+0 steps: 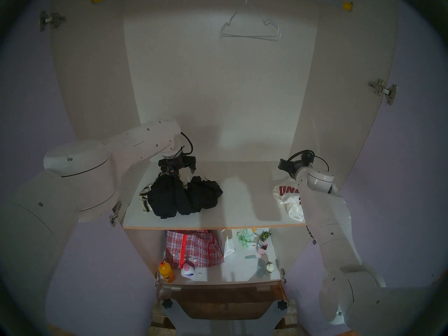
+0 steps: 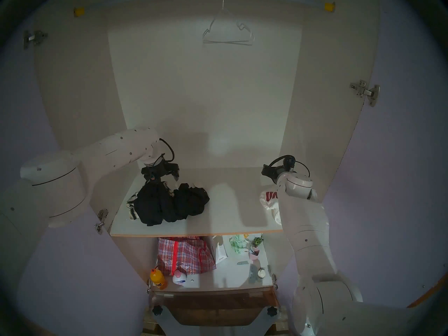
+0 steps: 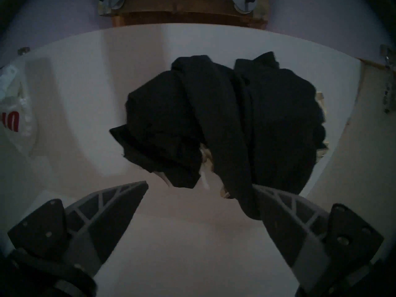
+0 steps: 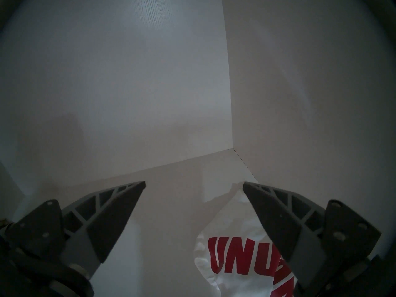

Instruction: Sort tops into two piles: light colors and dark colors

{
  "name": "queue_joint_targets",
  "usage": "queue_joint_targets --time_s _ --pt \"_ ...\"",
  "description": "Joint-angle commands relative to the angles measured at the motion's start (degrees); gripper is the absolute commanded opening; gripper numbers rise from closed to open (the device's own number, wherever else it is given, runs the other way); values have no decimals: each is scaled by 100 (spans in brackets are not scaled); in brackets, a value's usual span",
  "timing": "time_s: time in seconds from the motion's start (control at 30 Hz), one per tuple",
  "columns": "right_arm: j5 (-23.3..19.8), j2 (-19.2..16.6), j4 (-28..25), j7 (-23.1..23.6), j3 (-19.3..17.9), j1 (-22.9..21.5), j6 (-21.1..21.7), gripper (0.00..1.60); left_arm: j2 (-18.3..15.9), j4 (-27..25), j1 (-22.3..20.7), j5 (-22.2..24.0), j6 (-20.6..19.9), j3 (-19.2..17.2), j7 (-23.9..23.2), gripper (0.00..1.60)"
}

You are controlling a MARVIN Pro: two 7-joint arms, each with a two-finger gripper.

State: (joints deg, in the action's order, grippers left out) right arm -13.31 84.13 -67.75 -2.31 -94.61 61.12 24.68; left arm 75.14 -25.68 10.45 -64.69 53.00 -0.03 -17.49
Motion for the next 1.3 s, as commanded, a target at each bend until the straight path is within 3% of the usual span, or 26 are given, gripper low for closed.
queue_joint_targets --time_s 0.0,0.2,0.33,0.47,0.53,0.63,0.9,1.07,1.1,1.13,1.27 --pt "-11 1 -163 24 -6 -140 -95 160 99 154 -283 -236 -206 81 196 160" --pt "-8 2 -165 26 -8 -139 -98 160 198 366 -300 -385 -209 212 532 160" --pt "-5 2 -152 23 -8 -147 -78 160 321 944 -47 634 -153 -657 441 160" --pt "-2 4 -151 24 -11 -148 -77 160 587 1611 9 1196 -70 -907 -17 160" --pt "1 5 -140 22 -11 -152 -66 160 645 1939 76 2012 -171 -1449 -89 160" --pt "3 5 -134 21 -12 -153 -60 160 655 1990 83 2251 -285 -1603 4 160" --pt "12 6 -106 18 -14 -154 -45 160 635 1995 204 3694 -780 -2320 327 160" --pt "14 8 -110 20 -15 -158 -50 160 735 1995 468 4743 -1356 -3021 431 160" --pt "14 8 -109 20 -15 -159 -50 160 735 1995 471 4911 -1375 -2810 500 160" --pt "15 8 -111 20 -16 -159 -51 160 766 1995 523 5043 -1557 -3114 491 160" --pt "20 10 -107 20 -17 -160 -50 160 788 1995 569 5795 -2141 -3466 770 160"
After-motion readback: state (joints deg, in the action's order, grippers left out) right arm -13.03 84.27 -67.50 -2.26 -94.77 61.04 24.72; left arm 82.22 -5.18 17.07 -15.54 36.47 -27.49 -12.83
